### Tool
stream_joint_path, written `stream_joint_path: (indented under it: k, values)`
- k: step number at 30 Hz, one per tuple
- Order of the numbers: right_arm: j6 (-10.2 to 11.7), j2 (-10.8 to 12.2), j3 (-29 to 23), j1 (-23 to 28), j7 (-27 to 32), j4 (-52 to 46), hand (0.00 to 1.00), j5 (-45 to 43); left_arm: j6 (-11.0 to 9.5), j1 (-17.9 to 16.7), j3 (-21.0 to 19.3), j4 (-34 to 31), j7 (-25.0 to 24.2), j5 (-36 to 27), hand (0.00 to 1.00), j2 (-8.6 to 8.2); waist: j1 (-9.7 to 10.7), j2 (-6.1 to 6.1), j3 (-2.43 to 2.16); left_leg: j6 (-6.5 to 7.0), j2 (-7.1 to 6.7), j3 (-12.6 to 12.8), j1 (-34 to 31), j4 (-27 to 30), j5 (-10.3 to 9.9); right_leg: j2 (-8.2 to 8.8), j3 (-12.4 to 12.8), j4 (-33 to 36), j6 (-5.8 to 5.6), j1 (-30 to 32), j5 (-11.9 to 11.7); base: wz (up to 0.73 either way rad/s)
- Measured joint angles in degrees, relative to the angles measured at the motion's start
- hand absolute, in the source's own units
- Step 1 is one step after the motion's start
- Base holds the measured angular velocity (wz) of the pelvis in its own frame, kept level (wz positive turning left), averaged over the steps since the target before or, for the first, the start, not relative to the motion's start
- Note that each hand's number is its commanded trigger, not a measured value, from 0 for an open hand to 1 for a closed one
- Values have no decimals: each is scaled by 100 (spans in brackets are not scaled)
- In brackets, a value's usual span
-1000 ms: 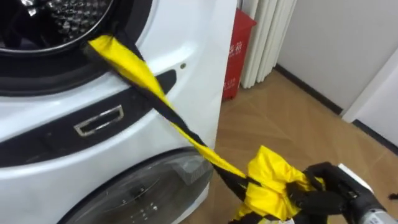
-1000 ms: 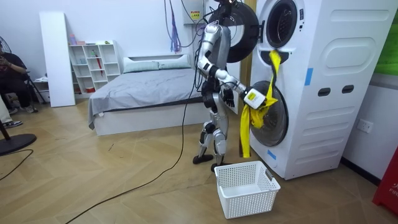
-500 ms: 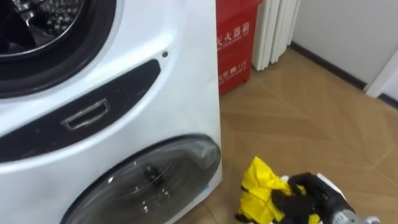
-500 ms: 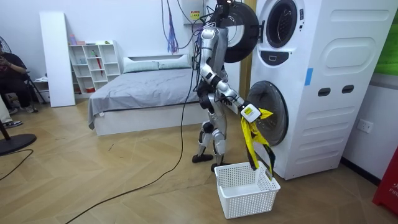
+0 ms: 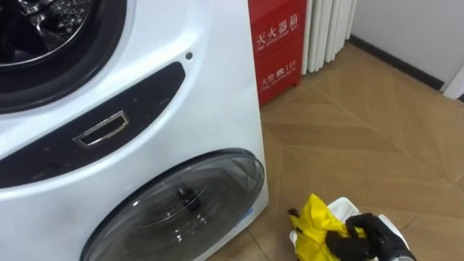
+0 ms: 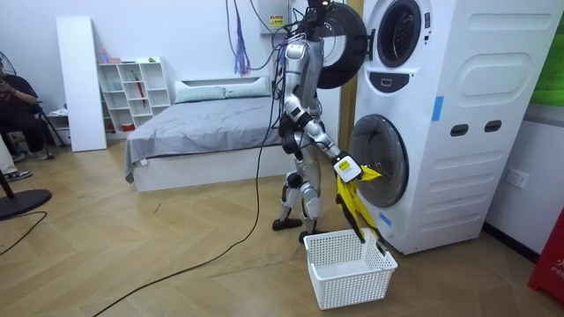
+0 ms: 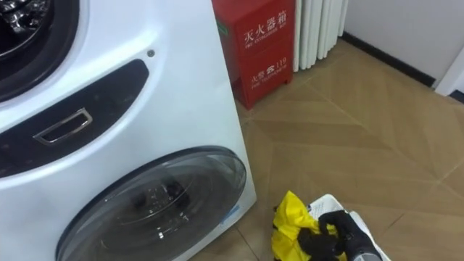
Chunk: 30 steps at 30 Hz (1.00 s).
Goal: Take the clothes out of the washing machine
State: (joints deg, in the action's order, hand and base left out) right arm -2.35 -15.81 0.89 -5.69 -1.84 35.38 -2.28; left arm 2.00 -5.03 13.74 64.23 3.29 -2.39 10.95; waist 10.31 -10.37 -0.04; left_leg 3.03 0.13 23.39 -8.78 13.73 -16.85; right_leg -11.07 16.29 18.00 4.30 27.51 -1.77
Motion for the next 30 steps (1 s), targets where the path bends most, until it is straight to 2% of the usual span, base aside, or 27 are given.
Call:
stream_joint_path:
  k: [5,11,14,18,23,24,25,26,27,30]
  values:
    - [151,5,-2,4,300,-13,100,39,-63,-6,6,-7,2,-226,0,5,-45,-10,-8,0,-17,25,-101,-25,1,25,-82,90,29,166,22,0]
    - [316,6,-117,14,854,-15,100,255,-80,-16,58,-21,3,-257,0,7,50,-9,-8,-17,-6,3,-106,-4,13,44,-165,186,71,195,129,8]
    - [420,-2,-418,45,1056,-15,100,365,-78,-63,55,-145,5,-259,0,21,75,-11,-9,-16,-93,14,-66,-21,50,38,-84,355,48,251,249,3]
    - [428,-12,-715,101,1492,-67,100,525,-109,-152,15,-259,5,-262,0,46,164,-11,-10,-18,-100,26,-56,-13,52,32,-57,432,-26,256,336,1]
    - [428,-67,-805,181,1927,-311,100,528,-108,-228,4,-307,3,-325,0,53,223,-9,-10,-20,-97,55,-46,-8,45,13,9,477,1,273,374,-5]
    - [428,-99,-811,183,2011,-316,89,528,-109,-270,4,-362,0,-374,0,53,224,-11,-11,-22,-96,46,-46,-9,40,12,15,482,-4,275,368,-3]
    - [427,-133,-815,188,2093,-317,57,523,-109,-304,3,-402,-1,-374,0,53,223,-12,-12,-21,-98,15,-47,-10,32,12,15,488,-6,276,365,0]
    - [428,-146,-815,188,2130,-317,33,515,-110,-325,3,-414,-3,-374,0,53,223,-16,-15,-21,-98,12,-47,-11,26,12,15,488,-5,276,363,0]
    - [427,-160,-841,188,2204,-318,0,491,-108,-351,3,-417,-20,-373,0,51,223,-24,-21,-21,-98,9,-48,-12,19,11,14,491,-7,276,357,0]
    - [427,-182,-840,199,2368,-319,0,483,-92,-380,2,-416,-38,-372,0,51,219,-32,-27,-23,-91,21,-50,-13,18,9,3,516,-36,276,328,0]
